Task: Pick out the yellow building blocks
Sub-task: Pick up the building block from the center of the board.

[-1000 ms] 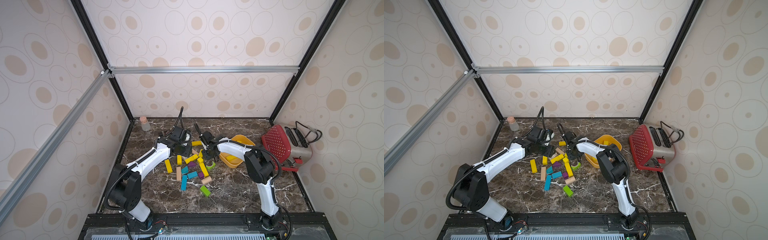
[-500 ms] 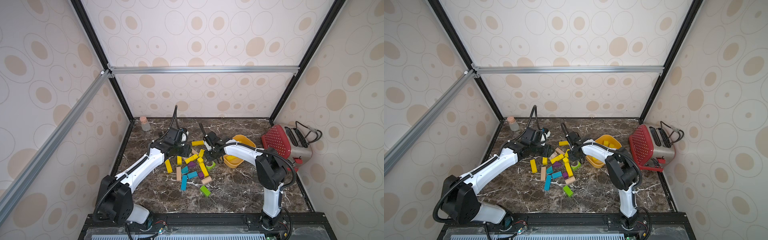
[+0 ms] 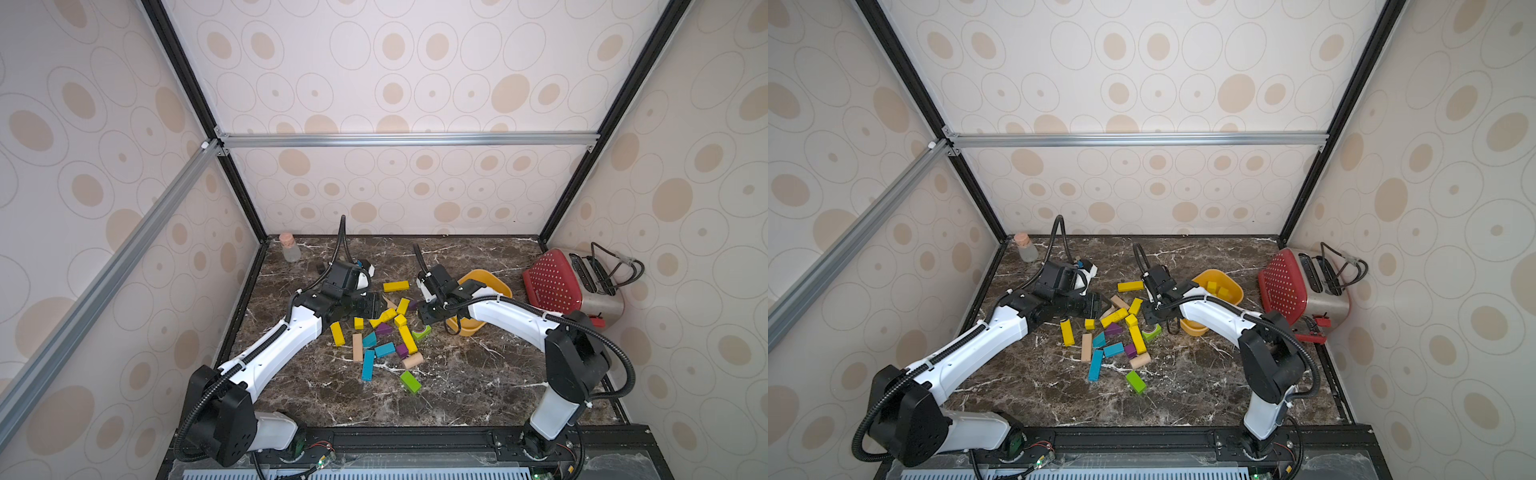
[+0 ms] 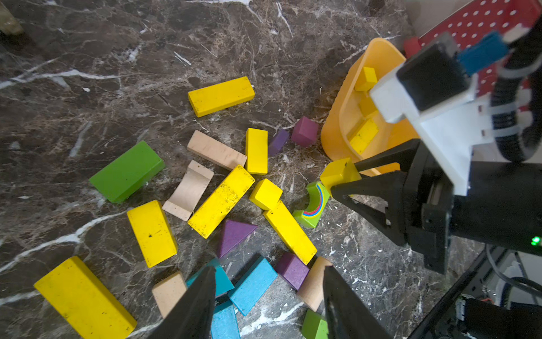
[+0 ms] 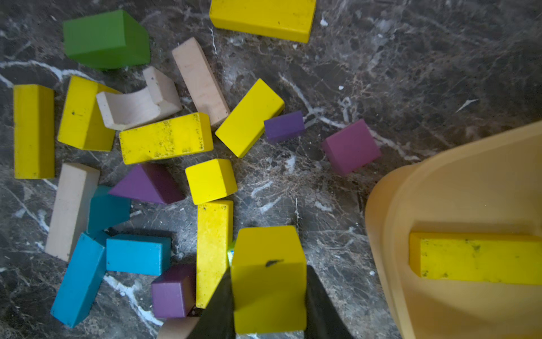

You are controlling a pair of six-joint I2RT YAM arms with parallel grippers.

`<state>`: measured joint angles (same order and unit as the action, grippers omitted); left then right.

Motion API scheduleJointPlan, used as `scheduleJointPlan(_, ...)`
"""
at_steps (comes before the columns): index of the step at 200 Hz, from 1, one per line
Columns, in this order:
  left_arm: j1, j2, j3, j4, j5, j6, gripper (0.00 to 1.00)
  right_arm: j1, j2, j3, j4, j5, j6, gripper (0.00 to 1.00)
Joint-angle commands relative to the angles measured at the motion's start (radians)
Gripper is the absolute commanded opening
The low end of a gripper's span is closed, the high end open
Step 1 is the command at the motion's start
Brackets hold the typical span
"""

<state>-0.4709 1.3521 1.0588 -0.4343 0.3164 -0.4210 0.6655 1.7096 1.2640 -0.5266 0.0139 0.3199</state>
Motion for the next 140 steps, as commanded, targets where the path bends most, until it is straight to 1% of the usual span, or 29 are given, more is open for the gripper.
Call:
scheduleJointPlan(1,0.007,0.005,0.020,0.034,0.043,-0.064,0.58,0.000,-0.079,-0.050,0.031,0.019,0.024,0.18)
scheduleJointPlan(17,0.000,0.014,0.028,0.051,0.046,-0.080,0.58,-0.001,-0.105,-0.063,0.024,0.032,0.018,0.18)
scheduleJointPlan(33,-0.007,0.031,0.033,0.075,0.053,-0.093,0.57,-0.001,-0.125,-0.065,-0.008,0.077,0.013,0.17)
scheduleJointPlan(49,-0.018,0.058,0.052,0.090,0.058,-0.105,0.57,-0.004,-0.166,-0.092,0.003,0.111,0.007,0.17)
scheduleJointPlan(99,-0.058,0.158,0.130,0.117,0.059,-0.094,0.57,-0.026,-0.240,-0.127,-0.044,0.187,0.001,0.16)
scheduleJointPlan(140,-0.073,0.265,0.224,0.129,0.097,-0.080,0.56,-0.069,-0.288,-0.182,-0.057,0.206,0.006,0.16)
